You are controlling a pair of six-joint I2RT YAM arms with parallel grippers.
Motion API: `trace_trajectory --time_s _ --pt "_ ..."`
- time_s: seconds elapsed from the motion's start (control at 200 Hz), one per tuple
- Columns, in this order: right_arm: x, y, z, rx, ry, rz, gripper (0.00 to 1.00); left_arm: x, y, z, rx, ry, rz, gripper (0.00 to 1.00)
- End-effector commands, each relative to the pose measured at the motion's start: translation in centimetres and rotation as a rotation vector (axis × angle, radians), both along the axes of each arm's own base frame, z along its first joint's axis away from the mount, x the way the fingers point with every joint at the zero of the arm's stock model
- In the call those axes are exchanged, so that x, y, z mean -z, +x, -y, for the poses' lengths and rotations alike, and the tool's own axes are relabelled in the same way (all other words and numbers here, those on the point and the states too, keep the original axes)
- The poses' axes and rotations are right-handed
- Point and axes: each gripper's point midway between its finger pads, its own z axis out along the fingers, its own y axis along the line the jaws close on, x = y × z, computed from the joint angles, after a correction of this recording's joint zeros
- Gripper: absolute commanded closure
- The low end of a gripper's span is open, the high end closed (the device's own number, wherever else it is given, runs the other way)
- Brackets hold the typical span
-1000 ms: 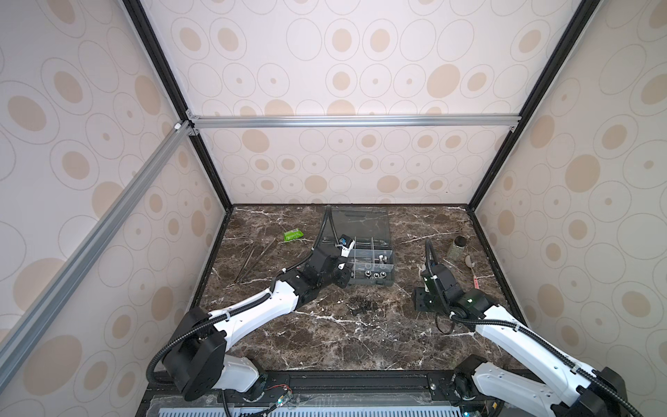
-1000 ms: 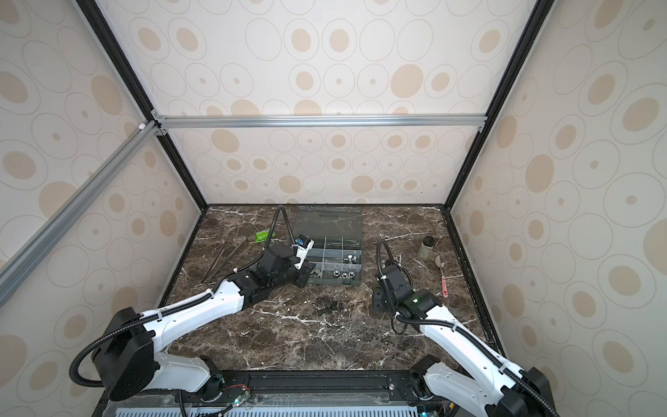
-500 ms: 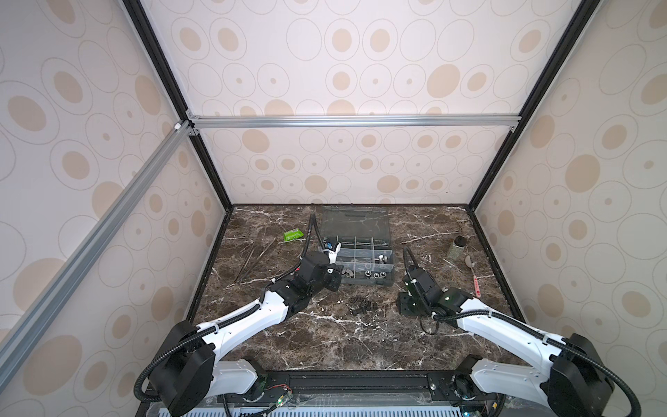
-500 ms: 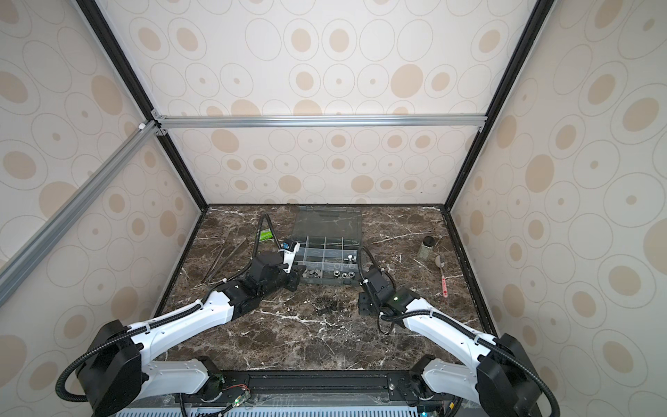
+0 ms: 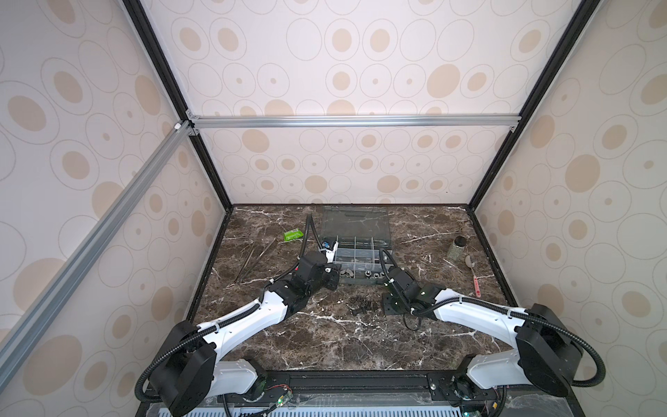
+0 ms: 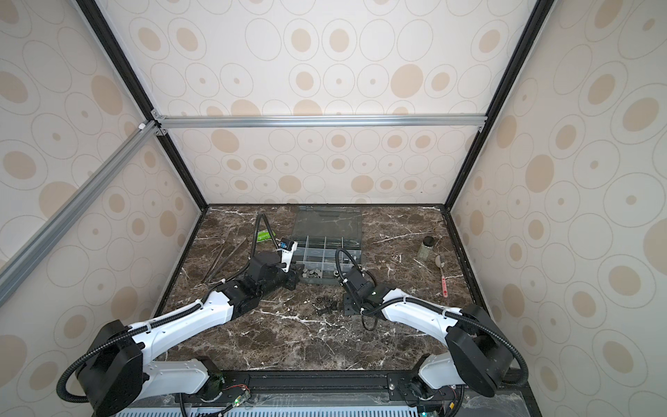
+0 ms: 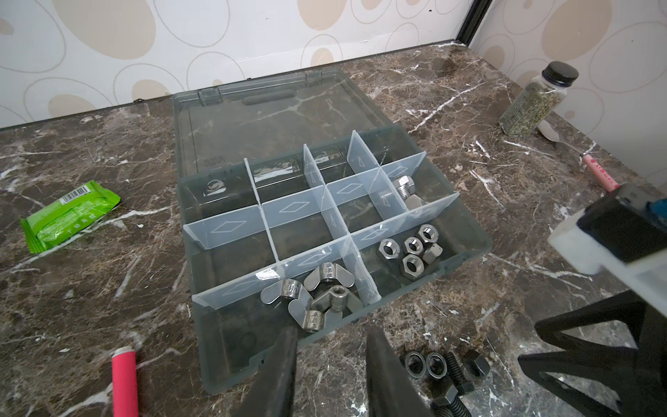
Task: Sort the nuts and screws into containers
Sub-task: 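Grasp a black square nut from the pile with the right gripper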
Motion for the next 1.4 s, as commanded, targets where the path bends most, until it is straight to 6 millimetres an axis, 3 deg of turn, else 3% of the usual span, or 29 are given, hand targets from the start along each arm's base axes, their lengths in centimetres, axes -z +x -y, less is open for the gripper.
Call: trace_trajectory --time_s 0.0,0.425,0.945,1.395 --pt "-0.3 0.7 -1.2 0.011 0.026 0.006 0.54 -1.4 0.4 -0.2 -0.014 -0.046 0.039 0.67" --pt "0.8 0.7 -3.5 -0.039 0.019 -0.035 0.56 -0.8 -0.1 -0.7 -0.023 -0.052 0.026 0.67" --pt "1.9 1.2 -3.9 -0.041 -0.035 -0.075 0.72 -0.9 0.3 -0.7 -0.023 -0.047 0.028 0.66" --pt "3.7 0.5 -3.0 -0.011 -0.053 -0.104 0.81 -0.7 0.2 -0.8 -0.022 -0.052 0.031 0.66"
